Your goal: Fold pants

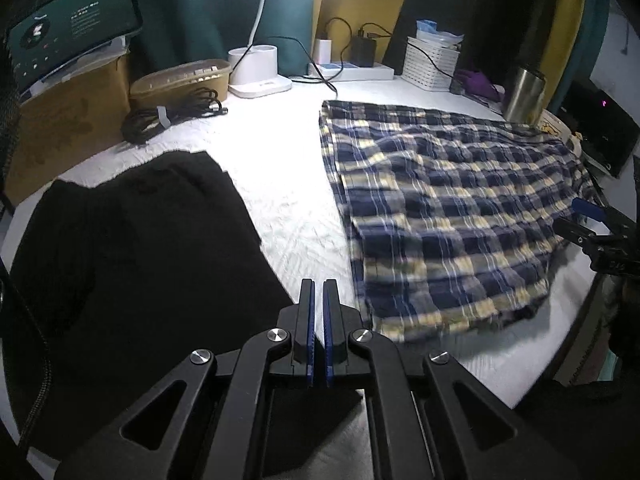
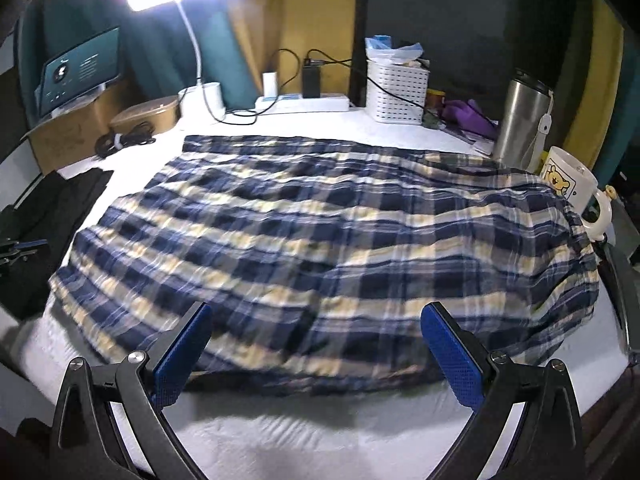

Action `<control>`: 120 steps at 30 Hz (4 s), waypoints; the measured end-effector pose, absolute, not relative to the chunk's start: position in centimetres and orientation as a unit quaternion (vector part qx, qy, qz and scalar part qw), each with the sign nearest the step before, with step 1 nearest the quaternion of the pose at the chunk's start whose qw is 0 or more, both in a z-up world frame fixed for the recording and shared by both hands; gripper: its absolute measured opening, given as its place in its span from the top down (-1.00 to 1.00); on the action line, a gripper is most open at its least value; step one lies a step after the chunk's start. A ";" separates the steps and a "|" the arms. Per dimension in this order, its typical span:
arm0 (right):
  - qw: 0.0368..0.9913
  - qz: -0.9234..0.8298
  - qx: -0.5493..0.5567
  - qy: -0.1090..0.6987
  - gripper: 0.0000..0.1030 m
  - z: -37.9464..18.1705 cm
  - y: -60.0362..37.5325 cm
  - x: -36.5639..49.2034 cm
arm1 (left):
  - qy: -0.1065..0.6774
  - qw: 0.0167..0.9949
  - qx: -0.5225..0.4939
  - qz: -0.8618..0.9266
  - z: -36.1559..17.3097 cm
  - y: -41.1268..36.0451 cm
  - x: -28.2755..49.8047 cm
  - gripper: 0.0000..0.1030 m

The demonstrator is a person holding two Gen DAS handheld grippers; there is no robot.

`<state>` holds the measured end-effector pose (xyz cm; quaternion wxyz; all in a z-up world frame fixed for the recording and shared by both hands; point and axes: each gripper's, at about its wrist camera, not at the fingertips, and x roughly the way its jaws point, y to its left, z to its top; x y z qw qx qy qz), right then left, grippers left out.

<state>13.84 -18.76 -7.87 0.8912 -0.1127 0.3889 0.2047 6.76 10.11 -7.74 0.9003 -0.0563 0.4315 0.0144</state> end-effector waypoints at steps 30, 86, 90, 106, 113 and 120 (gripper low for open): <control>0.906 0.110 -0.072 0.401 -0.89 -7.5 -28.8 26.5 | 0.443 0.890 0.025 -0.104 -6.2 1.2 26.3 0.26; 0.908 0.039 -0.030 0.416 -0.95 -6.8 -36.1 19.2 | 0.460 0.887 -0.041 -0.010 -7.6 7.2 21.8 0.25; 0.906 0.046 -0.003 0.421 -0.95 -7.4 -37.1 18.8 | 0.446 0.894 -0.037 -0.015 -6.6 6.2 20.4 0.25; 0.890 0.119 0.058 0.436 -1.00 -8.8 -36.7 22.3 | 0.444 0.894 -0.055 0.017 -5.7 5.7 19.7 0.24; 0.888 0.125 0.095 0.432 -1.00 -8.7 -36.9 24.3 | 0.448 0.892 -0.052 0.030 -5.7 5.8 20.3 0.24; 0.885 0.123 0.144 0.425 -1.00 -8.7 -37.4 25.7 | 0.449 0.891 -0.052 0.036 -5.6 6.1 20.6 0.24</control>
